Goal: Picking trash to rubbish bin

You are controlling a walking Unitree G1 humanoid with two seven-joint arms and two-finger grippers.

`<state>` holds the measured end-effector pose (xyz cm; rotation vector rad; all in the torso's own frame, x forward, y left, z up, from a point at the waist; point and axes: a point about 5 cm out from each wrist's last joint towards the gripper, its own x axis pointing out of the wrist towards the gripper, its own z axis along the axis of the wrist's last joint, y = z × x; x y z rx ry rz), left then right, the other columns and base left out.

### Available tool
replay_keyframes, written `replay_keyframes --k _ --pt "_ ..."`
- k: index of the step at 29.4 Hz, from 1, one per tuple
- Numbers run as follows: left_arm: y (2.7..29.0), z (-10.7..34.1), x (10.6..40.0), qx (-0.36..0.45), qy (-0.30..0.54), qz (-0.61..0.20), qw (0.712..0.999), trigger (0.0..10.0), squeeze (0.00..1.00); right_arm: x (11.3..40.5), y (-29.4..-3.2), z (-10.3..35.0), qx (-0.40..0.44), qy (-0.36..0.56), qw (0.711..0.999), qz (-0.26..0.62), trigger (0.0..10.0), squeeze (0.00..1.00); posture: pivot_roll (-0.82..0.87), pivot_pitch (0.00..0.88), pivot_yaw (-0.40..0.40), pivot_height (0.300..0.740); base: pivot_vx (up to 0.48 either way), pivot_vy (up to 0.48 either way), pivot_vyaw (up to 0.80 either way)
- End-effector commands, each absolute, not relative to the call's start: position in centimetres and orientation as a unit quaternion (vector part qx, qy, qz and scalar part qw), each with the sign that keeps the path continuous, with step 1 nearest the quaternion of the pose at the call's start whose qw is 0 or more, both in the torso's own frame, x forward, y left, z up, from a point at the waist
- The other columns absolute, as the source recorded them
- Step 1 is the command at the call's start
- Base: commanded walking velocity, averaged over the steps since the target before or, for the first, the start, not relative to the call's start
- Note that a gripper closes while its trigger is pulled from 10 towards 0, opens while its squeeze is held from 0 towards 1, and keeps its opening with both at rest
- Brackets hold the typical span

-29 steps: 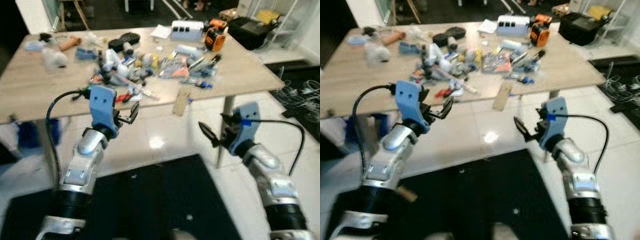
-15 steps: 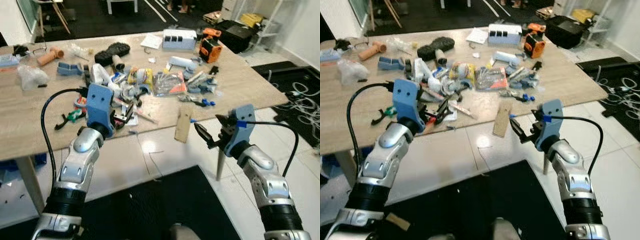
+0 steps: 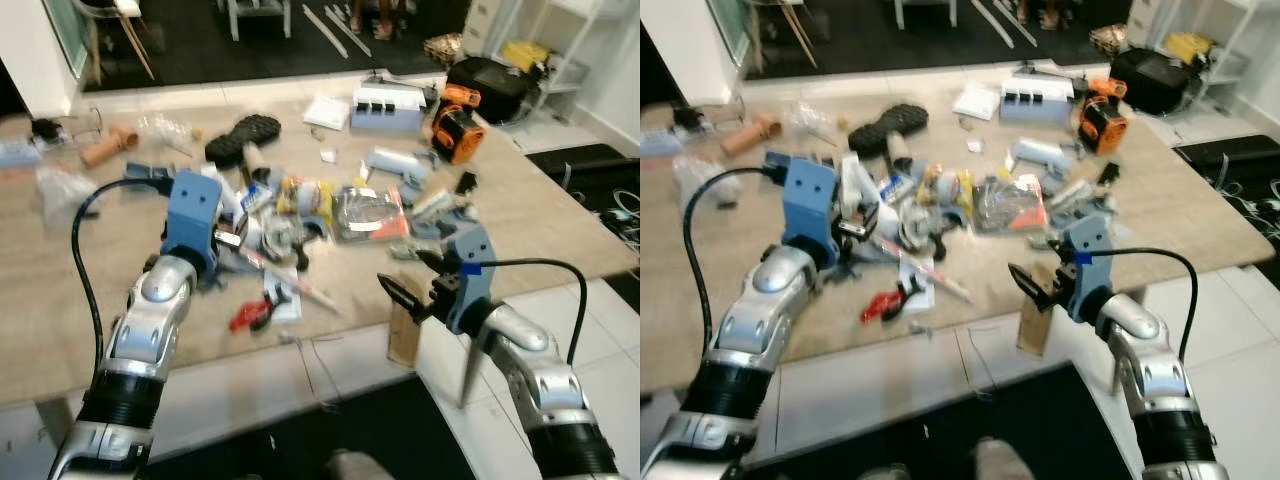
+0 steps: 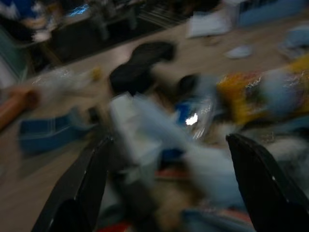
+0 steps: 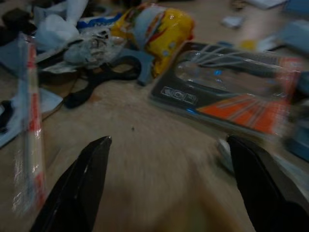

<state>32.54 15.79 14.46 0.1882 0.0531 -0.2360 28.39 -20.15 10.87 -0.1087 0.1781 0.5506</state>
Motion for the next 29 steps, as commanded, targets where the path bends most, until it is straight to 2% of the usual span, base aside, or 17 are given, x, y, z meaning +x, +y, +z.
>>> replay_keyframes --k 1,3,9,12,16,24,29 --pt "16.3 14.0 32.5 0.104 0.046 -0.112 0.987 10.0 0.00 28.3 -19.4 11.0 -0.055 0.088 0.950 0.293 10.0 0.00 -0.08 0.000 -0.003 0.740 0.394 0.000 0.80" --pt "16.2 13.8 32.4 0.106 0.058 -0.119 0.986 10.0 0.00 28.2 -19.3 11.0 -0.055 0.090 0.947 0.304 10.0 0.00 -0.08 0.000 -0.003 0.740 0.000 0.000 0.68" --pt "16.5 13.4 31.9 0.134 0.095 -0.145 0.976 10.0 0.00 27.2 -19.2 11.0 -0.078 0.109 0.921 0.366 10.0 0.00 -0.08 0.000 0.000 0.740 0.000 0.000 0.00" --pt "17.6 13.9 31.7 0.137 0.120 -0.146 0.972 10.0 0.00 26.7 -20.0 11.4 -0.089 0.117 0.911 0.384 10.0 0.00 -0.08 0.000 0.003 0.740 0.000 0.000 0.00" --pt "17.8 14.0 31.4 0.139 0.140 -0.160 0.967 10.0 0.00 26.5 -20.4 11.5 -0.096 0.124 0.904 0.398 10.0 0.00 -0.07 0.000 0.001 0.740 0.000 0.000 0.00" --pt "16.9 14.1 30.1 0.126 0.178 -0.209 0.953 10.0 0.00 26.2 -21.0 11.3 -0.113 0.141 0.895 0.407 10.0 0.00 -0.07 0.000 0.003 0.740 0.000 0.000 0.00" --pt "15.7 15.3 29.5 0.064 0.172 -0.255 0.949 10.0 0.00 26.0 -21.1 11.2 -0.122 0.151 0.892 0.409 10.0 0.00 -0.07 0.000 0.005 0.740 0.000 0.000 0.00"
